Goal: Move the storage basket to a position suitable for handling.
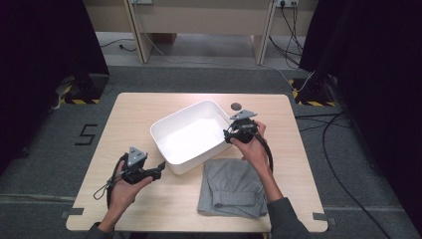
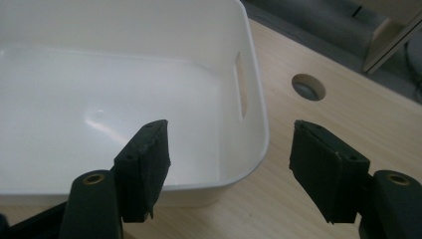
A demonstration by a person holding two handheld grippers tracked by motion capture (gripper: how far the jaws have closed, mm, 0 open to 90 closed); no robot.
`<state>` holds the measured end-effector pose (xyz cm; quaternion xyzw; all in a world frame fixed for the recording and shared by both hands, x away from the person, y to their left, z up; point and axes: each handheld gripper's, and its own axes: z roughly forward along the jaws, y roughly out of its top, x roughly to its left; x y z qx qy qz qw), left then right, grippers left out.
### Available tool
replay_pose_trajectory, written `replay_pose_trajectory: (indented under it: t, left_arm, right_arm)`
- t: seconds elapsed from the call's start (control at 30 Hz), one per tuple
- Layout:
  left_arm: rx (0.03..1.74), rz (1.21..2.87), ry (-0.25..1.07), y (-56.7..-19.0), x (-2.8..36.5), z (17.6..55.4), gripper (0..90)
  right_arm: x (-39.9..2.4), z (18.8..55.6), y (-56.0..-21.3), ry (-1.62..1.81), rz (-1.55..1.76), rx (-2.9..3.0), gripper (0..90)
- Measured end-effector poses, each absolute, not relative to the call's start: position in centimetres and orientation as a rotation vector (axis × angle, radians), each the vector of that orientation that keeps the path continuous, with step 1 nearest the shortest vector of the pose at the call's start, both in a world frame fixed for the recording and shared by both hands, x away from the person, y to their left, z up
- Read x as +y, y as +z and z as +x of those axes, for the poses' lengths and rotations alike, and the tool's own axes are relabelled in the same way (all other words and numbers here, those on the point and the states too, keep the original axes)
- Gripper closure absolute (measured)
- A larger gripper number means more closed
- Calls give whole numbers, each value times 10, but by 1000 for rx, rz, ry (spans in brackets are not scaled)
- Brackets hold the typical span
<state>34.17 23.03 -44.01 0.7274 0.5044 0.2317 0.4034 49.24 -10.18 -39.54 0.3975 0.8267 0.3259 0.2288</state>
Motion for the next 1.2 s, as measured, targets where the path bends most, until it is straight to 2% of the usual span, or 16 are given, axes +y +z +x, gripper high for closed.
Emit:
replay_pose_trajectory:
  t: [0.13, 0.2, 0.27, 0.33, 0.4, 0.53, 0.83, 1.2]
  left_arm:
    - [1199, 1901, 551, -442, 211, 331, 232]
    - [1185, 1915, 544, -444, 203, 335, 236]
    - [1191, 1913, 550, -444, 198, 342, 255]
    - [1195, 1913, 535, -443, 195, 349, 299]
    - [1200, 1922, 540, -443, 195, 355, 288]
    - [1221, 1891, 539, -443, 199, 365, 337]
    - [1264, 1831, 500, -445, 208, 383, 322]
    - [1297, 1789, 498, -446, 208, 396, 327]
  right_arm:
    - [-114, 510, -413, 929, 1194, 2304, 385]
    - [-116, 510, -418, 1021, 1242, 2297, 459]
    - [-116, 506, -420, 1051, 1232, 2298, 480]
    - [-115, 502, -418, 1025, 1209, 2302, 471]
    - [-115, 498, -417, 992, 1200, 2305, 461]
    - [-117, 490, -414, 955, 1200, 2292, 452]
    - [-120, 461, -412, 971, 1170, 2271, 421]
    - [-124, 455, -412, 1005, 1179, 2259, 423]
